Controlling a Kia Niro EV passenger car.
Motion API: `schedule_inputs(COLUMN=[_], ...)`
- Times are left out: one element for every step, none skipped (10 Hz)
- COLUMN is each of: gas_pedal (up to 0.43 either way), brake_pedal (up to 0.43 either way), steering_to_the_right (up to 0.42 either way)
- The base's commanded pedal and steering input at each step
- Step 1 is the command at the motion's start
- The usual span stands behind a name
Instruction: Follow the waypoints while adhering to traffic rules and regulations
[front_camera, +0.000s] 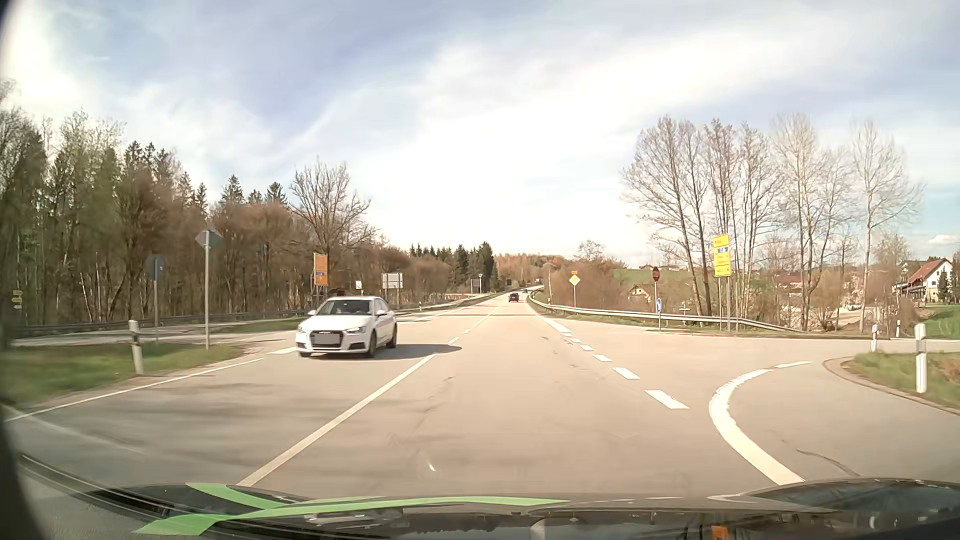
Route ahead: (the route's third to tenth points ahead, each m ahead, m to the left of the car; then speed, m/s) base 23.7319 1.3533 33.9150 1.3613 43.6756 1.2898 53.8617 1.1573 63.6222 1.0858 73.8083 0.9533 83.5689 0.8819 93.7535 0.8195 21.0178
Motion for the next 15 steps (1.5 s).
schedule_inputs(gas_pedal=[0.059,0.087,0.098,0.130,0.150,0.177,0.197,0.209,0.209,0.209,0.220,0.220,0.220,0.220,0.209], brake_pedal=[0.000,0.000,0.000,0.000,0.000,0.000,0.000,0.000,0.000,0.000,0.000,0.000,0.000,0.000,0.000], steering_to_the_right=[-0.002,-0.002,-0.002,-0.002,-0.002,-0.003,-0.003,-0.002,-0.002,-0.002,-0.002,-0.002,-0.002,-0.002,-0.002])
